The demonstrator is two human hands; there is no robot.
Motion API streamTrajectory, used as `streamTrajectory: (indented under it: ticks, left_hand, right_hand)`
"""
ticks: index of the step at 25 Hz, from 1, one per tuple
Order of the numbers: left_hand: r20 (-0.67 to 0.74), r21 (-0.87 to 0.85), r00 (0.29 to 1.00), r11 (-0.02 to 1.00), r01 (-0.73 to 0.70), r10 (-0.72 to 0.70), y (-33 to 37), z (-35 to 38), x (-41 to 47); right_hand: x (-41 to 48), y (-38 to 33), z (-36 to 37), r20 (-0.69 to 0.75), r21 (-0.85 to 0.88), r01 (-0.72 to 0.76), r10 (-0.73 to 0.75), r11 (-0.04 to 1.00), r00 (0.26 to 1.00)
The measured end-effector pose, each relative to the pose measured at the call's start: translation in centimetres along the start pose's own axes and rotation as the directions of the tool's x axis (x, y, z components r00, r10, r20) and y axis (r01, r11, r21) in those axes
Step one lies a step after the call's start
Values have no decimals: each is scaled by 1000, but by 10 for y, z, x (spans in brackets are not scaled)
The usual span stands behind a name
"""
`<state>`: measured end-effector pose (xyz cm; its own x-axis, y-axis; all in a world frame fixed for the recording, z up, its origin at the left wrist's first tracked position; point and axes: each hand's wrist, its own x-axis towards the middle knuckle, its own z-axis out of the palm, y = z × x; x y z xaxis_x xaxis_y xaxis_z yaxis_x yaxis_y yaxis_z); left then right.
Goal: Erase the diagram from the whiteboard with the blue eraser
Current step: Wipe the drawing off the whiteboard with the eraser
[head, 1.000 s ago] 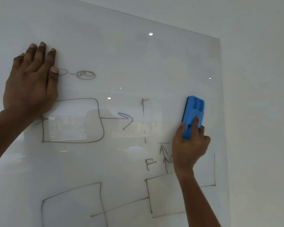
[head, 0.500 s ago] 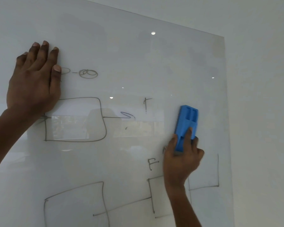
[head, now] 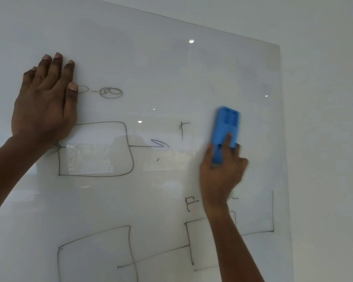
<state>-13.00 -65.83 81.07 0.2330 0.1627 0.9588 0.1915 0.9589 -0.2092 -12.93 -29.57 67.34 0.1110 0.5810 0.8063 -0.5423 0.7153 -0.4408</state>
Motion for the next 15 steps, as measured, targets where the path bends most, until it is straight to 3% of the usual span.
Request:
streamTrajectory:
  ticks: [1, 3, 4, 5, 6, 7, 9, 10, 11, 13, 15]
  left_hand:
    - [-2, 3, 1000, 1000, 1, -1, 0, 0, 0]
    - [4, 8, 1000, 1000, -3, 3, 0, -3, 1]
    - [11, 9, 1000, 1000, -7, 7, 0, -4, 1]
    - [16, 10, 1000, 1000, -11, 11, 1, -6, 1]
    - [21, 11, 1000, 1000, -13, 12, 2, -7, 1]
    - [28, 13, 1000, 1000, -12, 11, 3, -8, 1]
    - [35, 16, 999, 1000, 3, -4, 7, -10, 1]
    - [42, 16, 999, 1000, 15, -16, 8, -10, 1]
    - [50, 17, 998, 1000, 25, -26, 10, -11, 0]
    - [55, 14, 998, 999, 29, -29, 12, -13, 0]
    - [62, 12, 998, 1000, 29, -29, 13, -16, 1]
  right_hand:
    - [-10, -13, 7, 71, 27, 182, -183, 983, 981]
    - [-30, -28, 12, 224, 104, 524, -534, 845, 815]
    - [-26, -25, 12, 266, 112, 629, -633, 769, 727]
    - [-16, -19, 11, 269, 97, 676, -673, 730, 688]
    - [-3, -10, 9, 240, 50, 664, -655, 746, 717]
    - [11, -3, 7, 189, -9, 573, -561, 820, 806]
    - [32, -2, 5, 52, -51, 195, -192, 980, 980]
    - [32, -9, 8, 13, -52, 53, -53, 997, 999]
    - [26, -21, 13, 10, -51, 40, -40, 998, 999]
    - [-1, -45, 23, 105, -17, 314, -311, 949, 945]
    - [-23, -50, 23, 221, 56, 595, -591, 802, 776]
